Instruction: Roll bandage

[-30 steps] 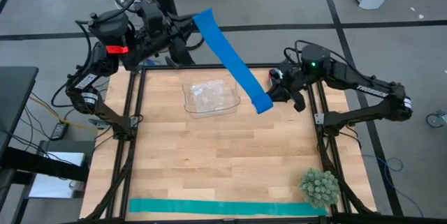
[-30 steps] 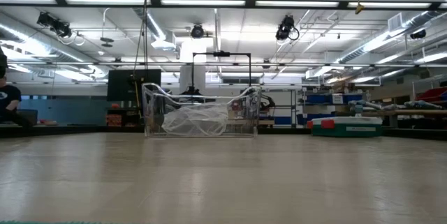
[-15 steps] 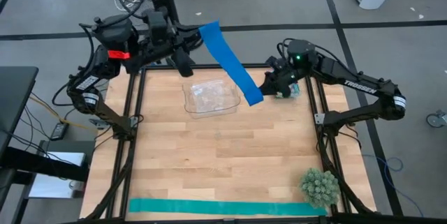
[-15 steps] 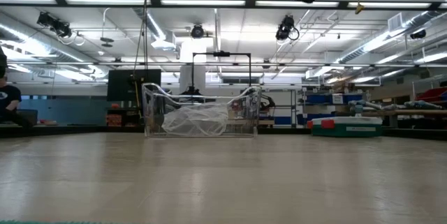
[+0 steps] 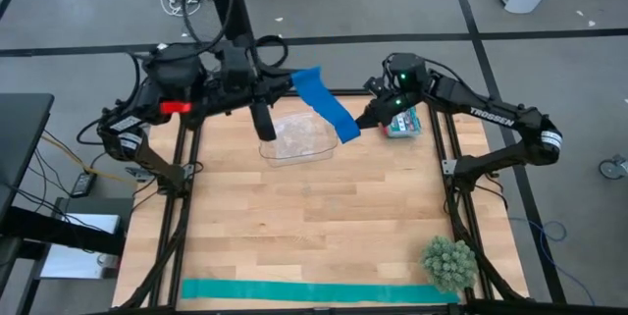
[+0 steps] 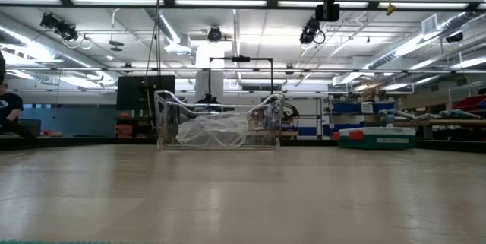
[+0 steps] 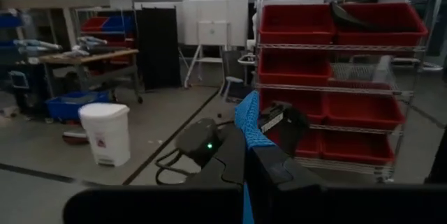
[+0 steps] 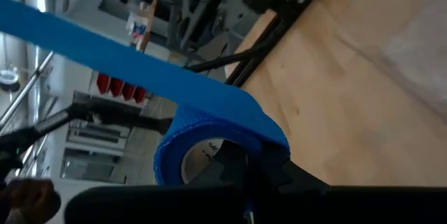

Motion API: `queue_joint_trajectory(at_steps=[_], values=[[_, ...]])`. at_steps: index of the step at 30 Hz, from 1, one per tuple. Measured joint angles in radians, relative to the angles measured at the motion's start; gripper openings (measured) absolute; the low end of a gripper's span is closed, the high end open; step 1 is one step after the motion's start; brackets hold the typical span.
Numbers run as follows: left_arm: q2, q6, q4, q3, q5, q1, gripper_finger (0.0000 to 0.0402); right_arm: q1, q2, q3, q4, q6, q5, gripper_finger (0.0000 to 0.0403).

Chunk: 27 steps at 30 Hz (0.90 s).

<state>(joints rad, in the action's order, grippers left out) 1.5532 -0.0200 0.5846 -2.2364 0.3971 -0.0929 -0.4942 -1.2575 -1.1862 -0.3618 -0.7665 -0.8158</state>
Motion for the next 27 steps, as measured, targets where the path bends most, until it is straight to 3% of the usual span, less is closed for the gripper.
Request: queue_joint_trajectory(at_steps=[8, 19, 27], values=[[0.033, -0.008, -0.038, 0.0, 0.044, -0.06, 0.0007, -0.106, 0.0, 0.0, 0.001, -0.008, 0.0, 0.0], [0.132, -0.002, -0.067, 0.0, -0.063, -0.093, 0.0007, -0.186, -0.001, 0.0, 0.011, -0.046, 0.046, 0.0], [0.191, 0.025, -0.068, 0.0, -0.092, -0.118, 0.0007, -0.236, -0.001, 0.0, 0.156, -0.161, 0.049, 0.0]])
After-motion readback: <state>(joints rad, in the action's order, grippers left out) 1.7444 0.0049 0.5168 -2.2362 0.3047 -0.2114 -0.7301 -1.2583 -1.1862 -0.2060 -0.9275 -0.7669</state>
